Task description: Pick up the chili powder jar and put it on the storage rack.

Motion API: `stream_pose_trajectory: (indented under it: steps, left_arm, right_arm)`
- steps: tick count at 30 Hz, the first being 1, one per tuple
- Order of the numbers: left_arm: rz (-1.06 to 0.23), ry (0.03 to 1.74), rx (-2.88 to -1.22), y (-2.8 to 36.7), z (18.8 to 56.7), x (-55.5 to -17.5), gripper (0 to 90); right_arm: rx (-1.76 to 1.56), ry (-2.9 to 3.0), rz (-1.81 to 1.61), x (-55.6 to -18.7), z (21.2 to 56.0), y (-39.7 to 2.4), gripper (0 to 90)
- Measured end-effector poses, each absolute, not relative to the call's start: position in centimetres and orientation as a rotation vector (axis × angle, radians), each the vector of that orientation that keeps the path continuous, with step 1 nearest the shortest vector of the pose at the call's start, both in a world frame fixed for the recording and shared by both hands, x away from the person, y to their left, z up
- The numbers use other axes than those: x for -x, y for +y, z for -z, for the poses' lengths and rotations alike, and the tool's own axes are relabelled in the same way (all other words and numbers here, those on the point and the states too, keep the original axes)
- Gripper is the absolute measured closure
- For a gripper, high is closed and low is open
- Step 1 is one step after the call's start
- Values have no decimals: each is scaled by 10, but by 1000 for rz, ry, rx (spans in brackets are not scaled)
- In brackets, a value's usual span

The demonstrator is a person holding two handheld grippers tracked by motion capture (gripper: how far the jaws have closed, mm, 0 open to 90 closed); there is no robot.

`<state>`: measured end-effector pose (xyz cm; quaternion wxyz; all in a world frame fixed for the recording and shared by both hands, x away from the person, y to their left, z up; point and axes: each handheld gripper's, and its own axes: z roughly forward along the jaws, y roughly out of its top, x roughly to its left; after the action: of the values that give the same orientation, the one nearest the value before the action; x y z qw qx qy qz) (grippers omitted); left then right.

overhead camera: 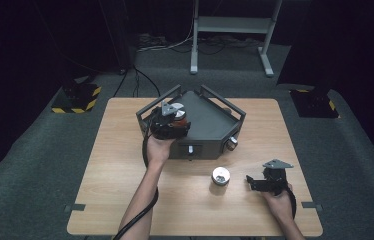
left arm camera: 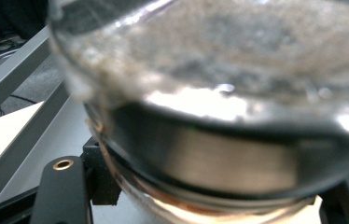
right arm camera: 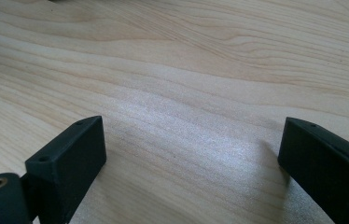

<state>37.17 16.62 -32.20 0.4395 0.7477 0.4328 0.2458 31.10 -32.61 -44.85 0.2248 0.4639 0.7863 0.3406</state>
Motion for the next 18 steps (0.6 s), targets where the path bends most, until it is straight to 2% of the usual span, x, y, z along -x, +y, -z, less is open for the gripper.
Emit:
stream_pose_trajectory:
  steps: [18]
  left_arm:
    - [-628, 1173, -1848, 154, 341, -393, 304]
  right_arm:
    - [-1280, 2169, -940, -311, 449, -326, 76]
